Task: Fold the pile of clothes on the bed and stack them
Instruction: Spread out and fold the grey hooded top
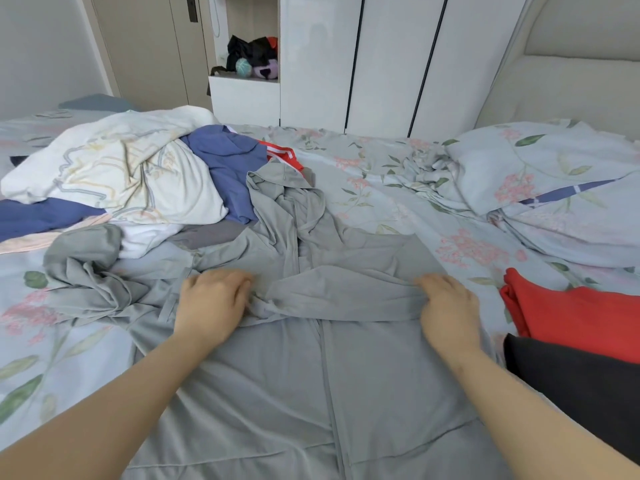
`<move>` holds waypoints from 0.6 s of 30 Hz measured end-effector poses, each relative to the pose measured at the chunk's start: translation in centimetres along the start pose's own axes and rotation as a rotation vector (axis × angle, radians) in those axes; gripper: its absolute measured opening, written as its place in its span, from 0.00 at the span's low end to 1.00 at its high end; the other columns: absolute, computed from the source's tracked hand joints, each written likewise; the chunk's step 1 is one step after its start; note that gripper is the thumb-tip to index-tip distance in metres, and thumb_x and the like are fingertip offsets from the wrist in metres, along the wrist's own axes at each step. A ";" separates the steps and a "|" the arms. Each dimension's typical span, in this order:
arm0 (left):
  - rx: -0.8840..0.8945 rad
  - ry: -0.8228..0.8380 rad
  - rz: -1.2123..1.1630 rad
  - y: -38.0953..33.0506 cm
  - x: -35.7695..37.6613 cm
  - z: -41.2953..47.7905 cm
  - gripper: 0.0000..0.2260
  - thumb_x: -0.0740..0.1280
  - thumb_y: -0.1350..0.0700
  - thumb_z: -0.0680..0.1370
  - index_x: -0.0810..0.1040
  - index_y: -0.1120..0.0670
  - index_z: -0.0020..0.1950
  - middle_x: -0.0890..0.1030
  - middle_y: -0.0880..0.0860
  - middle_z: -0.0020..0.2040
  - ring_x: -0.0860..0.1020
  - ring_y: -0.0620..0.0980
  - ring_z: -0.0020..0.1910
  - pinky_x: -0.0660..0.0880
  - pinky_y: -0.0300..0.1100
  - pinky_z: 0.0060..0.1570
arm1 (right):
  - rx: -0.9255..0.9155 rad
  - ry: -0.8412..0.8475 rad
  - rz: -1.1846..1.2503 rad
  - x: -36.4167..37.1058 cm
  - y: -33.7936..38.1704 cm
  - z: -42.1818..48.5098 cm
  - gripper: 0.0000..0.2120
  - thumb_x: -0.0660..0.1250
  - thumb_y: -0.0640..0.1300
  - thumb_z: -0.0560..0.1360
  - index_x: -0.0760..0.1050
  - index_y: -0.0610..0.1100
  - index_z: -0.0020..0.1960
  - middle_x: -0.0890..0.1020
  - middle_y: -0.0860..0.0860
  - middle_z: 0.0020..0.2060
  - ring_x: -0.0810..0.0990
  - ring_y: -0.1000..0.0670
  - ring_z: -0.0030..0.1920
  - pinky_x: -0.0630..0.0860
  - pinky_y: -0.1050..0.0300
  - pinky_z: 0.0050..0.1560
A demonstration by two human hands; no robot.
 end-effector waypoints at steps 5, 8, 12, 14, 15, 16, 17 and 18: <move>-0.444 0.193 0.026 4.9 -1.2 -1.4 0.18 0.60 0.53 0.79 0.68 0.50 0.70 0.66 0.54 0.71 0.65 0.60 0.68 0.62 0.55 0.64 | 0.034 0.280 0.205 4.4 8.2 -2.0 0.16 0.55 0.45 0.80 0.71 0.51 0.66 0.75 0.52 0.64 0.68 0.49 0.67 0.59 0.55 0.65; -0.639 0.251 -0.275 6.7 -1.6 -1.8 0.32 0.68 0.55 0.75 0.57 0.53 0.75 0.64 0.63 0.70 0.67 0.64 0.67 0.66 0.53 0.64 | 0.000 0.257 0.061 6.3 9.5 -3.7 0.18 0.51 0.53 0.81 0.64 0.55 0.70 0.66 0.57 0.71 0.58 0.52 0.73 0.52 0.54 0.70; -0.844 0.234 -0.813 7.5 -2.0 -1.5 0.33 0.73 0.63 0.72 0.63 0.58 0.74 0.72 0.60 0.67 0.76 0.57 0.60 0.73 0.46 0.57 | 0.006 0.200 0.003 6.6 9.2 -4.2 0.20 0.50 0.56 0.81 0.63 0.56 0.71 0.63 0.58 0.72 0.56 0.53 0.74 0.50 0.55 0.70; -0.849 0.168 -1.282 7.5 -2.8 -0.9 0.25 0.69 0.68 0.72 0.71 0.59 0.68 0.79 0.59 0.57 0.83 0.51 0.44 0.80 0.42 0.45 | 0.008 0.187 0.008 6.6 9.3 -4.2 0.19 0.51 0.56 0.81 0.65 0.56 0.71 0.65 0.58 0.72 0.57 0.53 0.74 0.50 0.55 0.70; -0.821 0.101 -1.413 7.9 -3.4 -0.6 0.22 0.67 0.69 0.73 0.73 0.59 0.66 0.81 0.57 0.51 0.83 0.48 0.40 0.81 0.40 0.40 | 0.011 0.179 0.016 6.6 9.3 -4.2 0.19 0.52 0.56 0.81 0.66 0.55 0.70 0.66 0.57 0.72 0.58 0.53 0.73 0.51 0.55 0.70; -0.793 0.064 -1.434 8.6 -4.0 -0.7 0.21 0.66 0.70 0.73 0.73 0.59 0.65 0.82 0.55 0.47 0.83 0.47 0.38 0.80 0.38 0.38 | 0.015 0.169 0.030 6.5 9.3 -4.2 0.19 0.53 0.56 0.80 0.67 0.55 0.69 0.67 0.57 0.71 0.58 0.53 0.73 0.51 0.54 0.70; -0.780 0.073 -1.374 9.3 -4.2 -1.0 0.22 0.67 0.71 0.71 0.73 0.59 0.65 0.82 0.54 0.45 0.81 0.47 0.37 0.79 0.37 0.35 | 0.021 0.161 0.043 6.5 9.3 -4.3 0.19 0.53 0.56 0.80 0.67 0.54 0.69 0.67 0.56 0.71 0.59 0.52 0.73 0.51 0.54 0.70; -0.788 0.120 -1.259 9.8 -4.0 -1.6 0.24 0.70 0.69 0.69 0.73 0.59 0.64 0.81 0.54 0.44 0.79 0.48 0.36 0.76 0.37 0.33 | 0.028 0.159 0.048 6.4 9.2 -4.3 0.20 0.54 0.56 0.80 0.68 0.53 0.69 0.68 0.55 0.71 0.59 0.52 0.73 0.51 0.54 0.70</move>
Point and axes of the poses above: each hand's wrist, its own z-axis towards the middle knuckle, its own x-axis out of the palm, y = z × x, the point moved 6 cm from there along z, towards the middle knuckle
